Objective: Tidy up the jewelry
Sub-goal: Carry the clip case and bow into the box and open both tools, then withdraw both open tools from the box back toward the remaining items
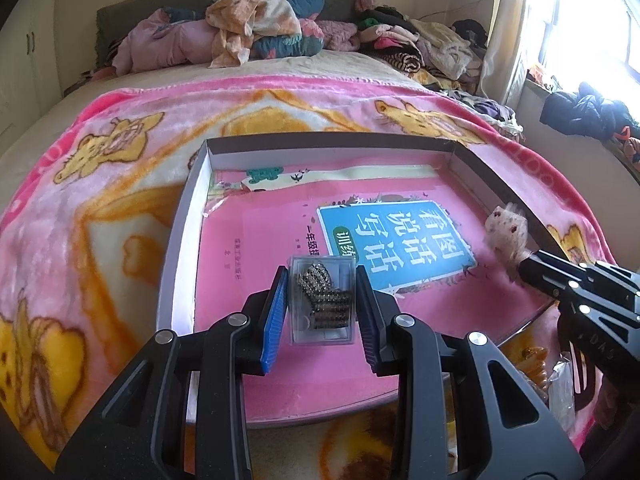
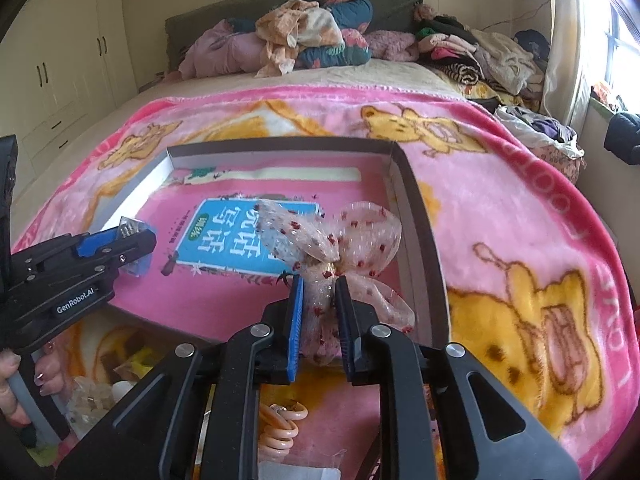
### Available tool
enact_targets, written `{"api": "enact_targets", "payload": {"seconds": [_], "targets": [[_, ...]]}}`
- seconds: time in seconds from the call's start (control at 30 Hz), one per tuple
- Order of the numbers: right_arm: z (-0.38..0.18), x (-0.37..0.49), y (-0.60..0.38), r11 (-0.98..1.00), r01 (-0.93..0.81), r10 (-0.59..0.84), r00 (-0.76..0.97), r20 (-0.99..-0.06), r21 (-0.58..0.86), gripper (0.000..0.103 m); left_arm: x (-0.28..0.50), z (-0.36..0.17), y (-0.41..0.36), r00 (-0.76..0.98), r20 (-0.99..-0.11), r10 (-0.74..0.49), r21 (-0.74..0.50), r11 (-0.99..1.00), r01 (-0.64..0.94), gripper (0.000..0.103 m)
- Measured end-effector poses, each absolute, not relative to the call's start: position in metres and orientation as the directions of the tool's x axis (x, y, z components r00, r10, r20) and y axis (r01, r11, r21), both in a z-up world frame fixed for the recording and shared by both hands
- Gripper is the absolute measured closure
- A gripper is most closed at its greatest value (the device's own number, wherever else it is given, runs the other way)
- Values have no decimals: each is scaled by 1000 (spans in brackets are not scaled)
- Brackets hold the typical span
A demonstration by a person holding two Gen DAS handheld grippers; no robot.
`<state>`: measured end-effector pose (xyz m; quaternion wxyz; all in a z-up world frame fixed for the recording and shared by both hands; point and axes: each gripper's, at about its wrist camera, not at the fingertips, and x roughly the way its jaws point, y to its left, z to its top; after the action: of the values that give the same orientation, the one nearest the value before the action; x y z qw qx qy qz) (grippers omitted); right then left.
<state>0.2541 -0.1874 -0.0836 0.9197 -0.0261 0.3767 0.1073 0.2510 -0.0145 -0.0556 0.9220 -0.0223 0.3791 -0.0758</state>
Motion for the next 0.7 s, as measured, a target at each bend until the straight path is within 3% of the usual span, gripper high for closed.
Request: {"api": "enact_targets", "payload": {"seconds": [0.07, 0.2, 0.43, 0.7], "targets": [[-86, 254, -188, 976, -216, 179, 692, -700, 37, 84, 251, -56, -15, 701, -696, -156, -98, 988, 122, 78], [-84, 252, -192, 975, -213, 197, 694, -692, 63, 65, 252, -57, -14, 700, -697, -155, -103, 988, 116, 77], [-74, 235, -203, 975, -191, 219, 727, -650, 115, 40, 248, -53, -12, 715, -682, -154, -107, 988, 112, 56], [-58, 206, -208, 976, -184, 215, 779, -589, 113, 26, 235, -42, -6, 742, -650, -166, -132, 986, 105, 38]]}}
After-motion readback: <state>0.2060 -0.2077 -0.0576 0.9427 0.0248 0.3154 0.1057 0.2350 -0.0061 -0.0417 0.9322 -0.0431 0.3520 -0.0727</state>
